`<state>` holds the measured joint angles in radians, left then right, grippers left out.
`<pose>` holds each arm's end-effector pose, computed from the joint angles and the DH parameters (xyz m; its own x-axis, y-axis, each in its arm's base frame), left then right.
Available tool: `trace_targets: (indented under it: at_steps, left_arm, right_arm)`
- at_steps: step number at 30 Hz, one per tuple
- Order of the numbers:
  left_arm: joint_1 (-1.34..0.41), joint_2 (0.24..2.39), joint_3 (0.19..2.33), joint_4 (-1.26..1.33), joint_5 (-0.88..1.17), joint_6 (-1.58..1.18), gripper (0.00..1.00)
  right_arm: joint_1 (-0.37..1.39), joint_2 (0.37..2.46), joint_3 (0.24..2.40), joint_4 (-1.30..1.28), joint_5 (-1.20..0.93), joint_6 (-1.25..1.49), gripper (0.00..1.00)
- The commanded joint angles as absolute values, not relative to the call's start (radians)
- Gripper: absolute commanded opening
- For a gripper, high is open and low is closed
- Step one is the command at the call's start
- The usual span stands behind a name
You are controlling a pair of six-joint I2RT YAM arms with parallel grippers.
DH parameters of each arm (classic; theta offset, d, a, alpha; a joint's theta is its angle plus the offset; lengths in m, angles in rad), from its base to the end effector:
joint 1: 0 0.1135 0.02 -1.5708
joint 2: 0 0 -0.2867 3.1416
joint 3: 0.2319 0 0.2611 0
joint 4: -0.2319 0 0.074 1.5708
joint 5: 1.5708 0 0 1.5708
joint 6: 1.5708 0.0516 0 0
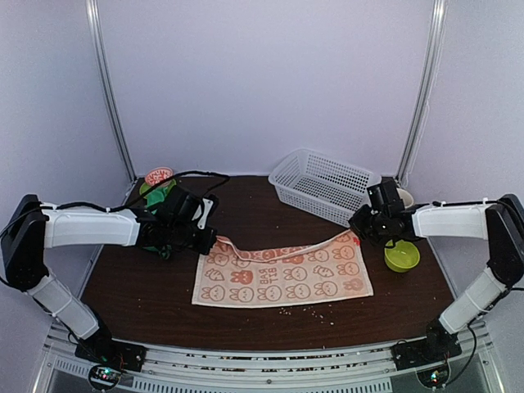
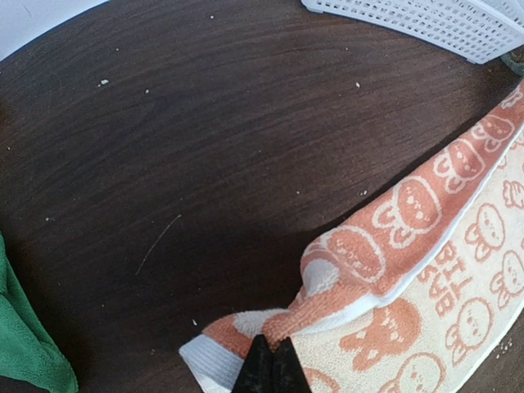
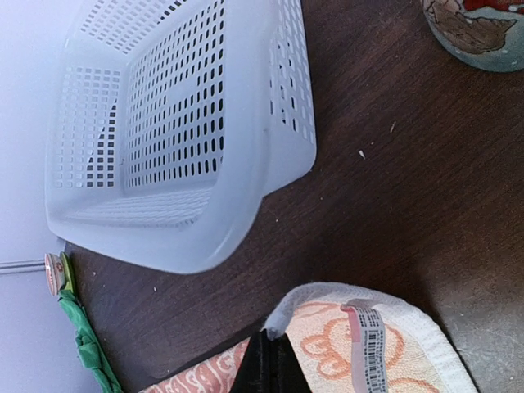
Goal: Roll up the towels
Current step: Pick up the towel from the center of the board.
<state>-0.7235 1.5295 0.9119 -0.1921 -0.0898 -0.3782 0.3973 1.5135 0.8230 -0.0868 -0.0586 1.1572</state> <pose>0.2553 -0.2193 0.2109 -0.7307 0.1547 -0.6650 0.3693 0.9088 -0.1943 0.3005 0.1294 0.1961 -0.6489 0.7191 -0.2489 0.4215 0.6120 0.6692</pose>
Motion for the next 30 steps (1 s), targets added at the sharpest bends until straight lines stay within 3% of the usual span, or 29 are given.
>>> trace_targets:
  at_steps: [1, 8, 13, 17, 23, 30]
  left_arm:
    - [-0.737, 1.509, 0.88, -0.161, -0.087, -0.414, 0.0]
    - [-0.757, 1.512, 0.852, -0.156, -0.084, -0.461, 0.17]
    - [-0.771, 1.495, 0.863, -0.219, -0.124, -0.49, 0.51]
    - [-0.772, 1.431, 0.825, -0.262, -0.153, -0.595, 0.67]
    - [-0.769, 1.325, 0.718, -0.228, -0.15, -0.812, 0.82]
    - [-0.701, 1.272, 0.622, -0.058, -0.057, -0.962, 0.83]
  right_arm:
    - [0.407, 1.436, 0.749, -0.107, -0.017, 1.083, 0.0]
    - [0.426, 1.387, 0.627, -0.06, -0.029, 1.073, 0.0]
    - [0.427, 1.372, 0.604, -0.031, -0.044, 1.079, 0.0]
    - [0.429, 1.36, 0.605, -0.028, -0.05, 1.078, 0.0]
    - [0.429, 1.337, 0.605, -0.032, -0.049, 1.066, 0.0]
    - [0.429, 1.31, 0.589, -0.037, -0.046, 1.047, 0.0]
